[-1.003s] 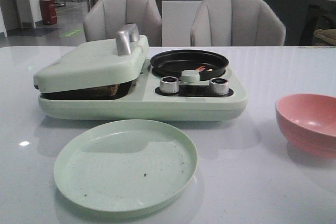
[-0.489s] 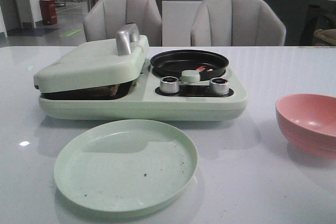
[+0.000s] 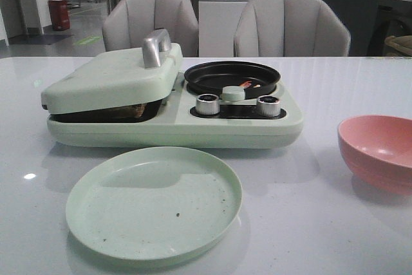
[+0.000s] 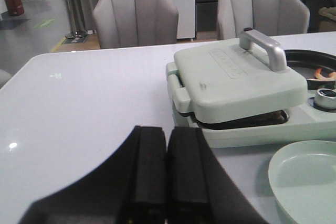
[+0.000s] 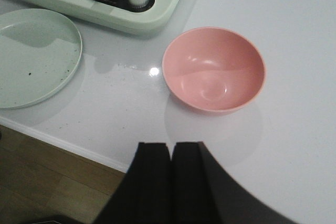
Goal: Make breakfast with bread and shrimp
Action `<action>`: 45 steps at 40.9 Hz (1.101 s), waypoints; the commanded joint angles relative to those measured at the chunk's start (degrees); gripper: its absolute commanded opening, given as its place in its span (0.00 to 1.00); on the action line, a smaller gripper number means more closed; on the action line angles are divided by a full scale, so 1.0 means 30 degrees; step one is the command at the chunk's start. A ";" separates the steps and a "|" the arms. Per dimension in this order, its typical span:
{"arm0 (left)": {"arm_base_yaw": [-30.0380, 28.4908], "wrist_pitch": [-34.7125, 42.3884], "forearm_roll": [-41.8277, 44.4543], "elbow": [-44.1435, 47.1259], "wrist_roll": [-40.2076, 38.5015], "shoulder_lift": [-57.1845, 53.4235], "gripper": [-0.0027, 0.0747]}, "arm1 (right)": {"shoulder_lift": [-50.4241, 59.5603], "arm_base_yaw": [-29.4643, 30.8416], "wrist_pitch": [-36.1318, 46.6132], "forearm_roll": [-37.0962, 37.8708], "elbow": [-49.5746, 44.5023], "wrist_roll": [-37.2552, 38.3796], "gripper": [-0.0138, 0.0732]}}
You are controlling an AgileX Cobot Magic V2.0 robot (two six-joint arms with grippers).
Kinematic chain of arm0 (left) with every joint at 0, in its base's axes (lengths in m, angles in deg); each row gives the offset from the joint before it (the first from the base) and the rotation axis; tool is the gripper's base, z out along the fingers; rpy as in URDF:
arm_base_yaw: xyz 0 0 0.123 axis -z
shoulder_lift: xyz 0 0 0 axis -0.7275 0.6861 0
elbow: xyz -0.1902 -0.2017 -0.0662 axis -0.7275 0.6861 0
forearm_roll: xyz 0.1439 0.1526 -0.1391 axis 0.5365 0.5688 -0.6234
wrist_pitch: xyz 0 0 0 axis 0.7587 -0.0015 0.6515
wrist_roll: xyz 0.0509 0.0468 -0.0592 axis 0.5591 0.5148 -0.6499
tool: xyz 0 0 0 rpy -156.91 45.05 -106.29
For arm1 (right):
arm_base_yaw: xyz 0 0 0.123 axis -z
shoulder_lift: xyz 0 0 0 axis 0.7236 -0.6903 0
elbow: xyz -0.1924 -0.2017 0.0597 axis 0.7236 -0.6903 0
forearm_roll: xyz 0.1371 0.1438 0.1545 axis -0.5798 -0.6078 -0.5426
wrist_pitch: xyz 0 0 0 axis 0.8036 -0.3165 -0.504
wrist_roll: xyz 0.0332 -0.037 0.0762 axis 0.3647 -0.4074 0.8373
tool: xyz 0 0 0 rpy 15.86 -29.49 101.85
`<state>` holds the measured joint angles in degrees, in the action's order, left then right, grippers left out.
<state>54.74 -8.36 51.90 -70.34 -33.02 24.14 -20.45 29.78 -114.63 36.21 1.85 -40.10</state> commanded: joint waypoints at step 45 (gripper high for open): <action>-0.0351 0.4735 0.0084 0.2474 0.0105 -0.1412 0.16 | -0.0056 0.0002 0.1267 0.0082 0.0505 0.0086 0.20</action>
<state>53.30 1.02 52.65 -64.60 -32.71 20.96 -20.45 29.78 -114.63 36.21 1.77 -40.05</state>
